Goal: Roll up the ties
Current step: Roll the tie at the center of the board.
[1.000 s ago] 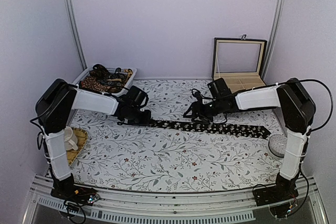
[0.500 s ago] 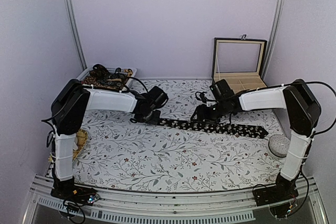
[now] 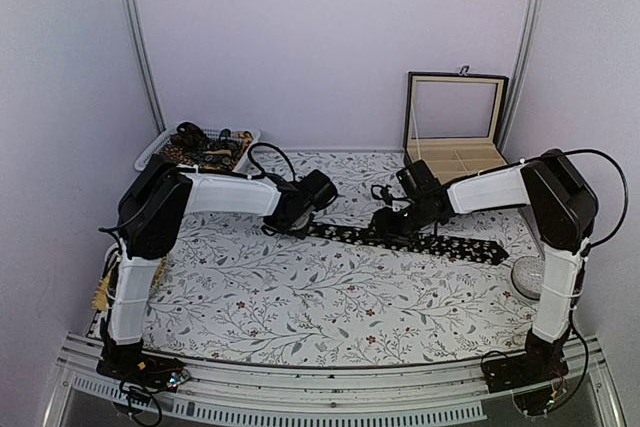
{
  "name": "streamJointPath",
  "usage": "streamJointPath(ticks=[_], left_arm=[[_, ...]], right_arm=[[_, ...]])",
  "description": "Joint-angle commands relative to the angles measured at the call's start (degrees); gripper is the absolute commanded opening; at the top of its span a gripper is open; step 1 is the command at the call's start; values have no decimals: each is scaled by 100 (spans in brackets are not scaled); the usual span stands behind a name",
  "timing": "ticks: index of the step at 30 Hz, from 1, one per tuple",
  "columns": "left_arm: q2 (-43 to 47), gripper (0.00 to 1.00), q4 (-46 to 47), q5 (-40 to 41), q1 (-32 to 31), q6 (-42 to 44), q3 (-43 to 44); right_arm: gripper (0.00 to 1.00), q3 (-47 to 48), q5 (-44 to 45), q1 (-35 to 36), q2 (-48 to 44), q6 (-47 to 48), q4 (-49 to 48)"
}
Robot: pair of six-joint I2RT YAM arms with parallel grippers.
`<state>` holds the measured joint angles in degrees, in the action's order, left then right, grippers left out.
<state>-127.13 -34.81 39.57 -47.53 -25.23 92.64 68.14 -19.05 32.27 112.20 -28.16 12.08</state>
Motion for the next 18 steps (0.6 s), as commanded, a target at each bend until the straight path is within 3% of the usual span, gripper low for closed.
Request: streamJointPath(ticks=[1, 7, 18], left_arm=[[19, 0, 247, 25, -15, 123, -46], [121, 0, 442, 74, 10, 126, -187], [462, 0, 767, 266, 31, 211, -625]], right_arm=[[58, 83, -129, -70, 632, 8, 73], [56, -49, -418, -80, 658, -19, 61], [54, -1156, -870, -76, -322, -205, -53]])
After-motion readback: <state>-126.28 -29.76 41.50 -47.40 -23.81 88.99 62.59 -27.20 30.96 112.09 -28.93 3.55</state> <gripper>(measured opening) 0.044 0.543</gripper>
